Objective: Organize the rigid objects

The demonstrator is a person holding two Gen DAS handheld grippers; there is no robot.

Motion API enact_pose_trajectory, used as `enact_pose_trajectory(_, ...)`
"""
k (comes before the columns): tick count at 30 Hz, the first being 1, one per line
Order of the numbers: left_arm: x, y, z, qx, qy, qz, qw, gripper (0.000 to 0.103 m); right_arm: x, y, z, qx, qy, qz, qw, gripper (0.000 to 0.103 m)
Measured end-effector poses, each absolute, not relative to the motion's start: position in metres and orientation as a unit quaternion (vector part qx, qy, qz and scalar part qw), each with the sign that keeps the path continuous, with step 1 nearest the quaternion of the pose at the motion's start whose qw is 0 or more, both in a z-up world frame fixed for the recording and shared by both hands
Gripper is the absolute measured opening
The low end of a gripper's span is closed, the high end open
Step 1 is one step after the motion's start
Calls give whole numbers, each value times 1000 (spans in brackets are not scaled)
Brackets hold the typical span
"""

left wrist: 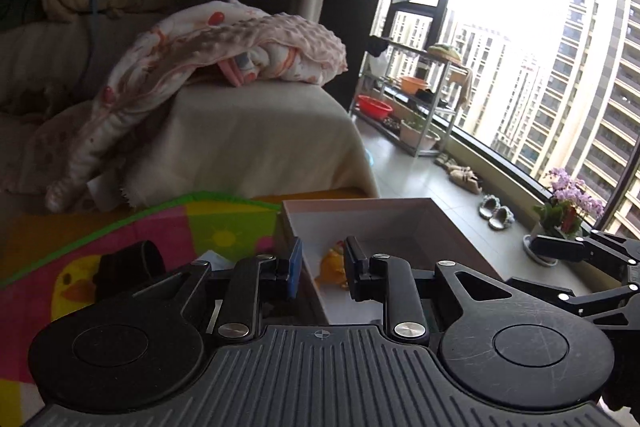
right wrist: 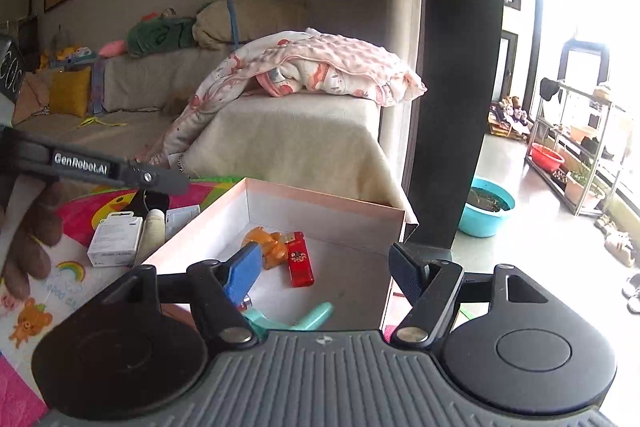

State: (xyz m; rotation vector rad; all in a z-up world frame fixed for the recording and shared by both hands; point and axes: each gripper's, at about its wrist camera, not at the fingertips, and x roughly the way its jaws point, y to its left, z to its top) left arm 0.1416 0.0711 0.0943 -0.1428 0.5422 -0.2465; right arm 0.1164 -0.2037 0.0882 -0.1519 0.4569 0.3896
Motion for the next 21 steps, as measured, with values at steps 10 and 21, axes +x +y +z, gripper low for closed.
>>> enact_pose_trajectory(10,122,171,52,-201,333,33,921,26,60,-168,38,-87,276,254,923,71)
enact_pose_trajectory(21,168,150,57,-70,277,43,957,26,43,-139,9,-113,299,269,909,71)
